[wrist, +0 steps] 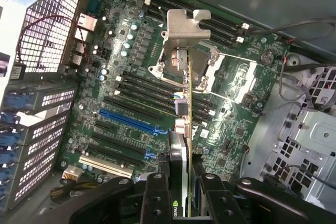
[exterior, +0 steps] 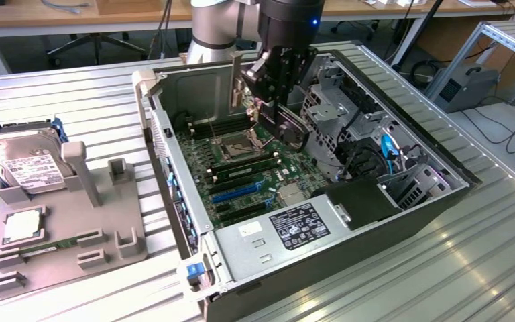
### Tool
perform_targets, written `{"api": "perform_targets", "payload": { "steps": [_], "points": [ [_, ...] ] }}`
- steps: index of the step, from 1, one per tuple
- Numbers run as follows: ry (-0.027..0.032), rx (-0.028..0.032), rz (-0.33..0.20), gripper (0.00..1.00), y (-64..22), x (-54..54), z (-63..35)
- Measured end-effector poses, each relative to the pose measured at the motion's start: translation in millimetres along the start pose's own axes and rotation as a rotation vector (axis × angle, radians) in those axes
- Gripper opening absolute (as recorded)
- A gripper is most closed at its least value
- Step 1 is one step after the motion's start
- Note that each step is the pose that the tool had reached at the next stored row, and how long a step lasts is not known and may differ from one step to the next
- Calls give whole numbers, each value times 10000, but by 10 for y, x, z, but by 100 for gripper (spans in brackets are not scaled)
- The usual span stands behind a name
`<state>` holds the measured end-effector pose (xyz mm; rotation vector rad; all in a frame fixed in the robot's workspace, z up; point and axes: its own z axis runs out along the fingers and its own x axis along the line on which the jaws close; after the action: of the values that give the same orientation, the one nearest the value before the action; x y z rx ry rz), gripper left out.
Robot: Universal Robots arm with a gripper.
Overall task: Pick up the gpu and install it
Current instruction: 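Insert the gpu into the slot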
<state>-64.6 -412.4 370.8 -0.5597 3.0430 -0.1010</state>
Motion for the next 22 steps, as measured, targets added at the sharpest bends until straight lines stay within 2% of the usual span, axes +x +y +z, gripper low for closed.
{"api": "perform_targets", "payload": {
  "steps": [22],
  "points": [
    [-63, -23, -920, 27, 0, 0, 0]
  ]
}}
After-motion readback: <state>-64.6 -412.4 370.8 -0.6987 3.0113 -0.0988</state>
